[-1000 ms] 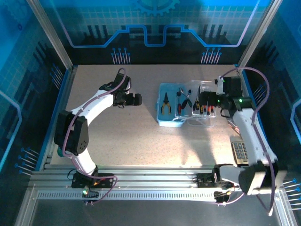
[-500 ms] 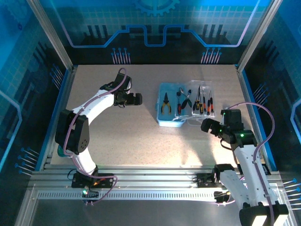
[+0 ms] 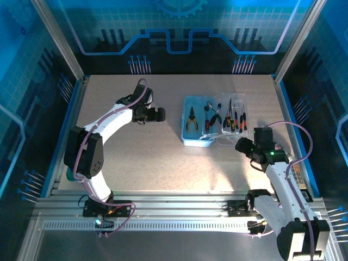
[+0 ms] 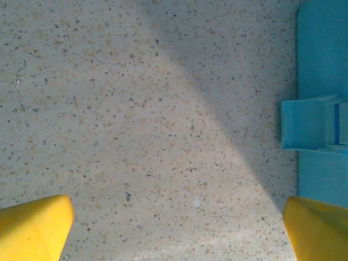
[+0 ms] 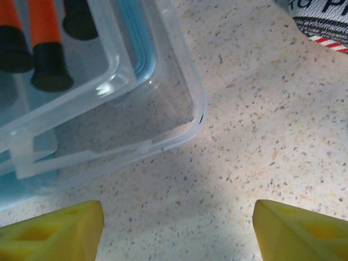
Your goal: Pack the tool kit
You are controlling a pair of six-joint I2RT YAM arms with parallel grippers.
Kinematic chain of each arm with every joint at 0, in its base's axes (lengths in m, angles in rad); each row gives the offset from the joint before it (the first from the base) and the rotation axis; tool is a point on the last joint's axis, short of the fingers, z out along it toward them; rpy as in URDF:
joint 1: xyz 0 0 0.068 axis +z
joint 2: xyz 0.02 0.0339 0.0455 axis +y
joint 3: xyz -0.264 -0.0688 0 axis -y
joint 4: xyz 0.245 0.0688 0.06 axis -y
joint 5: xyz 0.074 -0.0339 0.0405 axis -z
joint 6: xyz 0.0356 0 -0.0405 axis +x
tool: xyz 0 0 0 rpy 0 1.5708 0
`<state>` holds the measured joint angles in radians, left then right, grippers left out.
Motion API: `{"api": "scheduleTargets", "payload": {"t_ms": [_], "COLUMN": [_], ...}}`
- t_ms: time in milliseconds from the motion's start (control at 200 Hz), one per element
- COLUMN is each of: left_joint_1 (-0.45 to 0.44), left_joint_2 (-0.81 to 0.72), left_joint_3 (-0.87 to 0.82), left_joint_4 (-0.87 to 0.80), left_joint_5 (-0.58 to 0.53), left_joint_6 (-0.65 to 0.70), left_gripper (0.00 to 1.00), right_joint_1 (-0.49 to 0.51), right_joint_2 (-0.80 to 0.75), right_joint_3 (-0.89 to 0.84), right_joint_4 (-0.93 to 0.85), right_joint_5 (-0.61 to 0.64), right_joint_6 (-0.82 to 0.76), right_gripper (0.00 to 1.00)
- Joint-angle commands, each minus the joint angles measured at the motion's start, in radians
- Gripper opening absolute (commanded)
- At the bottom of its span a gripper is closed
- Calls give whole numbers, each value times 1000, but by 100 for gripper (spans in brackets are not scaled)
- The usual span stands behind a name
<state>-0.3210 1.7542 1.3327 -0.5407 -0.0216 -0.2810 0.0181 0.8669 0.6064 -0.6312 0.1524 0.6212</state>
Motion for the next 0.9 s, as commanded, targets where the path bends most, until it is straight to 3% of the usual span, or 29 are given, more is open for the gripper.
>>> {"api": "scheduleTargets", "payload": {"t_ms": [0, 245, 895], "left_joint_1": [-4, -4, -4], "left_joint_2": [14, 25, 11], "left_joint_3": [3, 20, 37], "left_joint_4": [1, -14, -64], "left_joint_5": [17, 16, -8], "left_joint_6": [11, 16, 34], "left_gripper": [99, 99, 99], "right_joint_1": [-13, -13, 2], "right_joint_2": [36, 116, 364], "right_joint_3": [-7, -37, -46], "right_joint_4": [89, 189, 384], "right_joint_5": [68, 122, 161], "right_joint_6": [16, 36, 85], "right_gripper": [71, 58, 48]}}
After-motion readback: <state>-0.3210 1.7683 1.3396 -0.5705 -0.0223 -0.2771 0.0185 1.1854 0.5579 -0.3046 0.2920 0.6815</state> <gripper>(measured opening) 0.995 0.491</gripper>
